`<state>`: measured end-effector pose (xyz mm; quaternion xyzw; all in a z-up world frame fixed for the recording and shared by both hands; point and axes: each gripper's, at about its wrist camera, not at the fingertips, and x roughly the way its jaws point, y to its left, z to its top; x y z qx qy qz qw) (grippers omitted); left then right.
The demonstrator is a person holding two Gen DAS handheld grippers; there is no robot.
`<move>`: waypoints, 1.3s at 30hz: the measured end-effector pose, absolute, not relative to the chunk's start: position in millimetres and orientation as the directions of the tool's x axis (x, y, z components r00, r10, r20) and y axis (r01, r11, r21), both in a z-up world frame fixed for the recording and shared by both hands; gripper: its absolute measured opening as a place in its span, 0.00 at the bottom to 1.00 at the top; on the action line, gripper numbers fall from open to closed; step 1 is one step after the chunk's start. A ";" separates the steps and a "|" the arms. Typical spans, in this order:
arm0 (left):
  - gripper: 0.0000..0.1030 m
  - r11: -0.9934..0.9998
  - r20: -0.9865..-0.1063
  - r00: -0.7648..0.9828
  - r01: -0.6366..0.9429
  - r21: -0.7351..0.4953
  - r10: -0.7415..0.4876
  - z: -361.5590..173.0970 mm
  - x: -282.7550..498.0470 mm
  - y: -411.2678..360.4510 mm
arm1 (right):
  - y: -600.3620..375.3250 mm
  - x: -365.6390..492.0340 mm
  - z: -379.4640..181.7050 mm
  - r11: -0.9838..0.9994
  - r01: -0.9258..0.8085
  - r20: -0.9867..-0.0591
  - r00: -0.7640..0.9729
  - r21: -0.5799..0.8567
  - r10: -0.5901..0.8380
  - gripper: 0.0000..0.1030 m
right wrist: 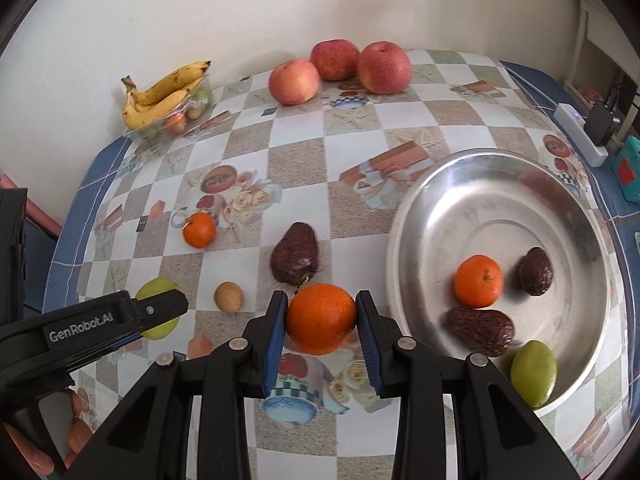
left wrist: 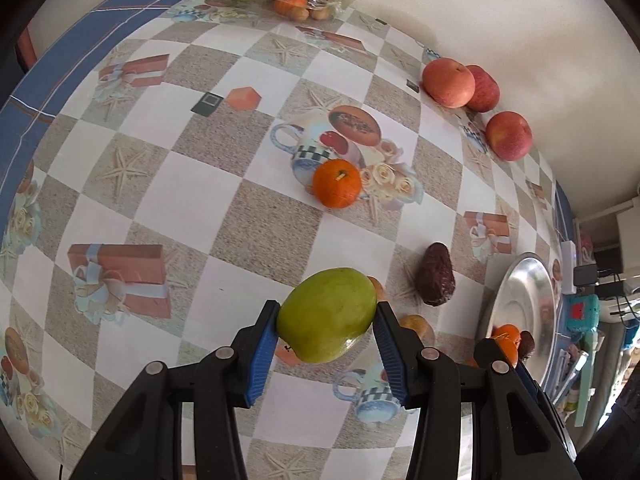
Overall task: Organize fruits
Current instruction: 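Carry the pear and the orange over the steel bowl with both tools, then open the left tool to drop the pear while the right tool releases the orange into the bowl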
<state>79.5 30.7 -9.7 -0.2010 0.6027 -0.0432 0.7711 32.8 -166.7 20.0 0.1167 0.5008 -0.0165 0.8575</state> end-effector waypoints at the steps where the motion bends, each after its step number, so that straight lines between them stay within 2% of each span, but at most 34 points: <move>1: 0.49 0.916 -0.911 0.272 -0.171 -0.363 -0.311 -8.6 79.2 28.5 | -169.8 32.0 20.7 0.972 0.152 -0.862 0.501 0.180 0.082 0.35; 6: 0.49 0.917 -0.903 0.278 -0.138 -0.374 -0.327 -2.1 76.9 13.8 | -192.5 27.7 26.1 0.968 0.220 -0.857 0.515 0.117 -0.013 0.35; 13: 0.49 0.924 -0.894 0.274 -0.049 -0.380 -0.353 4.6 74.7 -25.0 | -239.7 19.9 32.3 0.930 0.347 -0.843 0.530 0.121 -0.088 0.35; 24: 0.49 0.887 -0.838 0.293 0.195 -0.418 -0.459 13.9 75.3 -114.7 | -288.7 24.5 34.6 0.869 0.459 -0.825 0.553 0.184 -0.117 0.35; 32: 0.51 0.860 -0.816 0.288 0.266 -0.435 -0.501 8.1 80.7 -140.8 | -304.0 32.6 28.0 0.850 0.488 -0.824 0.552 0.199 -0.124 0.36; 35: 0.58 0.856 -0.811 0.292 0.280 -0.434 -0.507 9.0 79.9 -146.2 | -310.0 32.5 26.9 0.834 0.504 -0.821 0.559 0.226 -0.115 0.36; 39: 0.59 0.859 -0.816 0.290 0.284 -0.425 -0.500 7.9 78.7 -147.9 | -313.8 31.1 24.7 0.825 0.519 -0.828 0.547 0.225 -0.119 0.36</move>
